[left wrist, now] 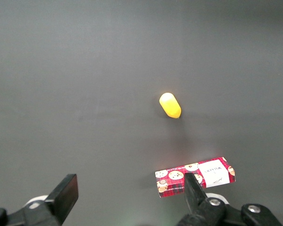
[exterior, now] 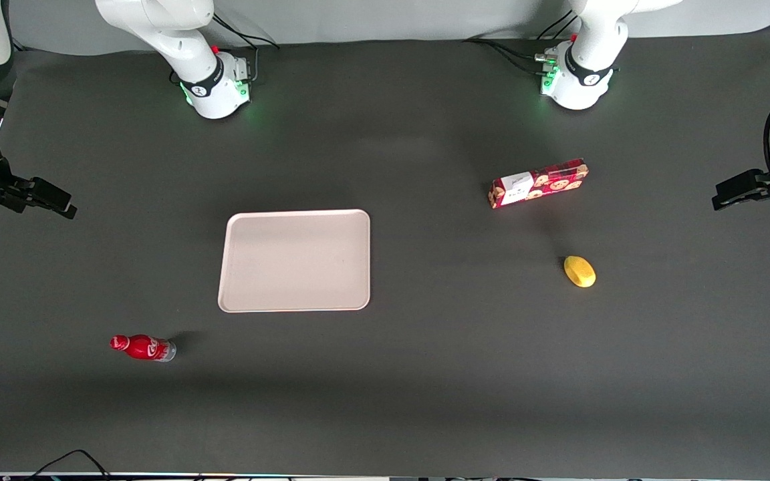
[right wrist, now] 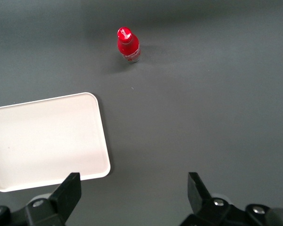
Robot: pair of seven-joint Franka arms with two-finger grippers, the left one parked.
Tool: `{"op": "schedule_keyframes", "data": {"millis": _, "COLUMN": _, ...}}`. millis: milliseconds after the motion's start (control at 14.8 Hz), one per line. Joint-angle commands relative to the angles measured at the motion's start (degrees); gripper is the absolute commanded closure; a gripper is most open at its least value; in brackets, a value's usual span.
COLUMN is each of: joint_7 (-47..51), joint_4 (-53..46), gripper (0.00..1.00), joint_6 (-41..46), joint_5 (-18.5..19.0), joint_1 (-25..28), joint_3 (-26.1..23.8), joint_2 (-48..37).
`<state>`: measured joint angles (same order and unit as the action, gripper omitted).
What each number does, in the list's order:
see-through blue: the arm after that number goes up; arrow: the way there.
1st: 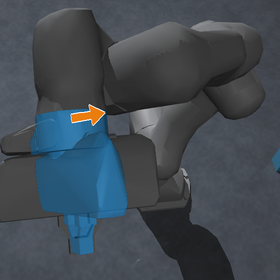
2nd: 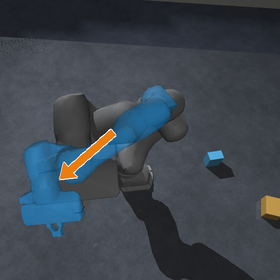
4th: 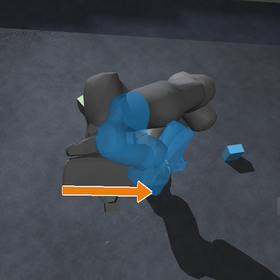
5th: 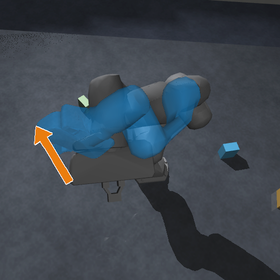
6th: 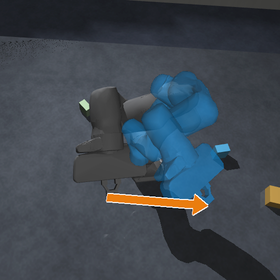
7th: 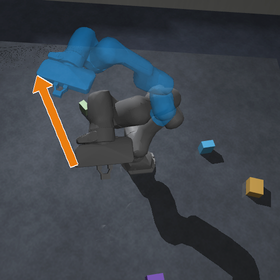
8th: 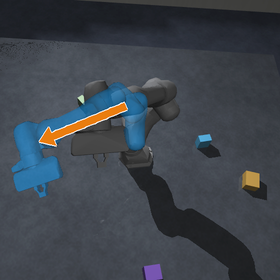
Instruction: Place coke bottle on tray
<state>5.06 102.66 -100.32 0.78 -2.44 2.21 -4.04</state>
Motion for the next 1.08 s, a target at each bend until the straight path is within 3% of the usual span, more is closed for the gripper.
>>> {"op": "schedule_keyframes", "data": {"millis": 0, "joint_7": -0.1, "joint_4": -0.5, "gripper": 0.00, "joint_6": 3.0, "joint_5": 0.9, "joint_1": -0.2, "joint_3": 0.0, "joint_2": -0.2}}
{"op": "schedule_keyframes", "data": {"millis": 1014, "joint_7": -1.3, "joint_4": -2.8, "gripper": 0.00, "joint_6": 2.6, "joint_5": 1.3, "joint_1": -0.4, "joint_3": 0.3, "joint_2": 2.0}}
